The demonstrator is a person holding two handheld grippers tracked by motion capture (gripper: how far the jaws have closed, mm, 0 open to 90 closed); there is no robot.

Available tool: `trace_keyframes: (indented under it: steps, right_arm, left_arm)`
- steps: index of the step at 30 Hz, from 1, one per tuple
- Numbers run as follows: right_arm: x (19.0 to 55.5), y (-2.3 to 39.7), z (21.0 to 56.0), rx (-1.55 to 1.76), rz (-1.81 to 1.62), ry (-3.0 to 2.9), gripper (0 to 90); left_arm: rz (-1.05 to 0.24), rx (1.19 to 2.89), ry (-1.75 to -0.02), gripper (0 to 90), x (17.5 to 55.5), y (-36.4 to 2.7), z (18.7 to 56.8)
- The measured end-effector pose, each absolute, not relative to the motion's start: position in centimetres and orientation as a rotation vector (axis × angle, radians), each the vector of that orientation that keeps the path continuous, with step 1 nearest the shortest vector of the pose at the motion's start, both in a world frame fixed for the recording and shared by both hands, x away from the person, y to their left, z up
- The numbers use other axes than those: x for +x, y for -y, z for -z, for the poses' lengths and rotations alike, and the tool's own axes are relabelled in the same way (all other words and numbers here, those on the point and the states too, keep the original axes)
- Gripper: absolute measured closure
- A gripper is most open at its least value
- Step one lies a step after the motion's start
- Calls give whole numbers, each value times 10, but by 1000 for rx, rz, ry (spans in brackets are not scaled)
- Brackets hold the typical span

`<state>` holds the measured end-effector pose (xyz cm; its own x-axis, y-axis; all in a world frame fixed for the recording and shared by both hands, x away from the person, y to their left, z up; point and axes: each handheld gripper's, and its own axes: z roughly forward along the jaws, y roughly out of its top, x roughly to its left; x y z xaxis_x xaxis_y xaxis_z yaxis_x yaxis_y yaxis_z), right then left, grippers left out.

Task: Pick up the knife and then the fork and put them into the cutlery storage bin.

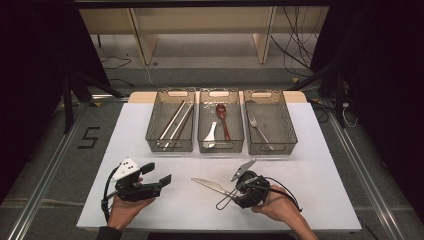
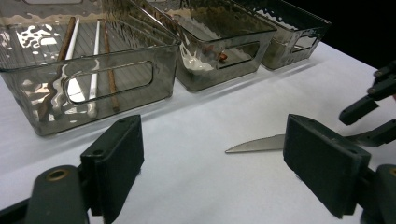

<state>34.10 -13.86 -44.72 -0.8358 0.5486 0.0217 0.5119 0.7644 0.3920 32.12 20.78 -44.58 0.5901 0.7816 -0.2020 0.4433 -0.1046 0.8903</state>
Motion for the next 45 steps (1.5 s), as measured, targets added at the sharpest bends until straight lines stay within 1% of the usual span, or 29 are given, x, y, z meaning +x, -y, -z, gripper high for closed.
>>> trace_keyframes:
  steps: [4,6,12,19,31,39,45]
  right_arm:
    - [346,129,452,846,-532,-2885,503]
    - [348,126,453,838,-522,-2893,504]
    - [354,120,456,805,-478,-2908,546]
    - [356,116,459,791,-439,-2926,625]
    - [356,111,459,774,-394,-2943,710]
    - [358,107,459,774,-369,-2953,731]
    - [359,106,459,770,-359,-2960,764]
  left_arm:
    - [-392,1738,-1014,198,322,-209,446]
    - [-392,1738,-1013,199,322,-209,446]
    - [-393,1740,-1012,198,321,-209,446]
    - [-394,1738,-1010,199,321,-209,446]
    - [-396,1737,-1008,198,321,-209,445]
    - [-395,1736,-1009,199,321,-208,445]
    - [-392,1735,-1010,198,321,-208,445]
